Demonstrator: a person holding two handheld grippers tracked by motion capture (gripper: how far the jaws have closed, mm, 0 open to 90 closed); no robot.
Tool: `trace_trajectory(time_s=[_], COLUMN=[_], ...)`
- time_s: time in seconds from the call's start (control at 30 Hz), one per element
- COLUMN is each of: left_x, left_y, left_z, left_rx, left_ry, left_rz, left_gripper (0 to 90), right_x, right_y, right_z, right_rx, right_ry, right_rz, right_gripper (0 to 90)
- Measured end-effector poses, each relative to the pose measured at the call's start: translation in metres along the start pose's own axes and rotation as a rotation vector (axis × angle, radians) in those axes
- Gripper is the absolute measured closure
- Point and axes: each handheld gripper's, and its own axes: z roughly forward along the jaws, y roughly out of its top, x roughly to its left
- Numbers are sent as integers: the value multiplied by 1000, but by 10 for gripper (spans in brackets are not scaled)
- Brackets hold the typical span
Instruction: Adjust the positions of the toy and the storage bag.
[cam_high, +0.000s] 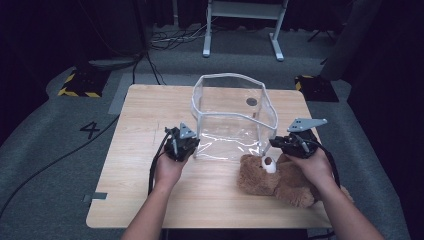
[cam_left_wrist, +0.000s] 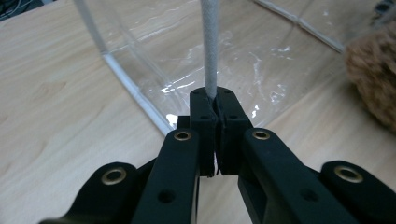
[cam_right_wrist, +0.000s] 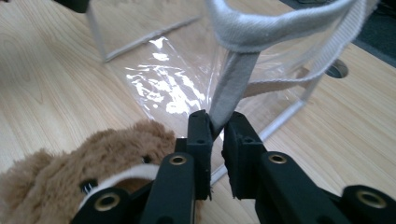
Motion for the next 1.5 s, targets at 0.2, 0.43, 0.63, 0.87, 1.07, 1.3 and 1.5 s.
trace_trajectory(time_s=[0.2,0.43,0.63,0.87,1.07,1.3,1.5], left_x=[-13,-21,-8,3,-4,-15,-30], left_y=[-36,-65,-81,-101,-118,-122,-127], left_z=[-34,-67,-86,-107,-117,-124,-129], left_rx=[-29,-42,-57,-73,-97,-92,-100], left_ry=[-7,23,70,102,57,24,-37], left_rz=[-35,-23,-73,-128,-92,-81,-47], left_gripper=[874,873,873,872,871,868,868], right_x=[6,21,42,75,103,123,134], right_y=[11,26,44,56,37,12,-4], right_z=[15,28,37,41,22,-8,-30], right_rx=[14,43,91,110,80,34,12], right_ry=[21,76,153,223,242,271,298], right_rz=[1,-41,-93,-132,-150,-173,-189], right_gripper=[762,792,843,860,864,865,867])
